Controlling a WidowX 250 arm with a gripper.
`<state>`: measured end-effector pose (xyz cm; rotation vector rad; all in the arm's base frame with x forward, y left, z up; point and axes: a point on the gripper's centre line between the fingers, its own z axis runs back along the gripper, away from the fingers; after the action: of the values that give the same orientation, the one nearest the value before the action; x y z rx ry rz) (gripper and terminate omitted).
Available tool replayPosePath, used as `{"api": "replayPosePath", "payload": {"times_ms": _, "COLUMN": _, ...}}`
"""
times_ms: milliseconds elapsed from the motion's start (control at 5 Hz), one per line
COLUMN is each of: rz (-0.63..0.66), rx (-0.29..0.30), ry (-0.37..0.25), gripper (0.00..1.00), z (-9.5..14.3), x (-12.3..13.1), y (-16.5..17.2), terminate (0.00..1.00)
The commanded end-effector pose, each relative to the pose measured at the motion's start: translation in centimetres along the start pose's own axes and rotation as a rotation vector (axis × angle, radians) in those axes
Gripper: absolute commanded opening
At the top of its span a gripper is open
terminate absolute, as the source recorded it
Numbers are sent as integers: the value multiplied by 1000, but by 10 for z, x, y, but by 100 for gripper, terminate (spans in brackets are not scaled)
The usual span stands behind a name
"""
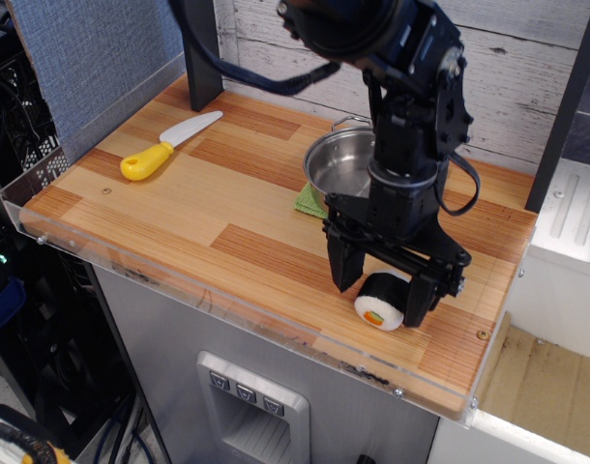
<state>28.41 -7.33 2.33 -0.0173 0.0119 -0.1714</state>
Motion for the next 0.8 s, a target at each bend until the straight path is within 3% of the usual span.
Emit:
{"api": "replayPosePath", "payload": {"times_ms": 0, "rz": -5, "rx": 16, "ry": 25, "gripper": 100, "z": -19, "x": 10, "y": -6, "terminate": 0}}
{"api": "replayPosePath", "payload": {"times_ms": 200, "rz": 0, "rx": 29, "ry": 25, "gripper": 0, "z": -17, "x": 9, "y": -4, "terminate": 0}}
{"api": "replayPosePath", "payload": {"times_ms": 400, "rz": -26, "rx": -3, "ry": 6, "gripper": 0, "z": 4, "x": 8, "y": -6, "terminate": 0}}
{"api": "replayPosePath", "payload": {"times_ms": 600, "rz": -24, "rx": -56, "ry": -54, "gripper": 0, "z": 54, "x": 4, "y": 9, "terminate": 0}}
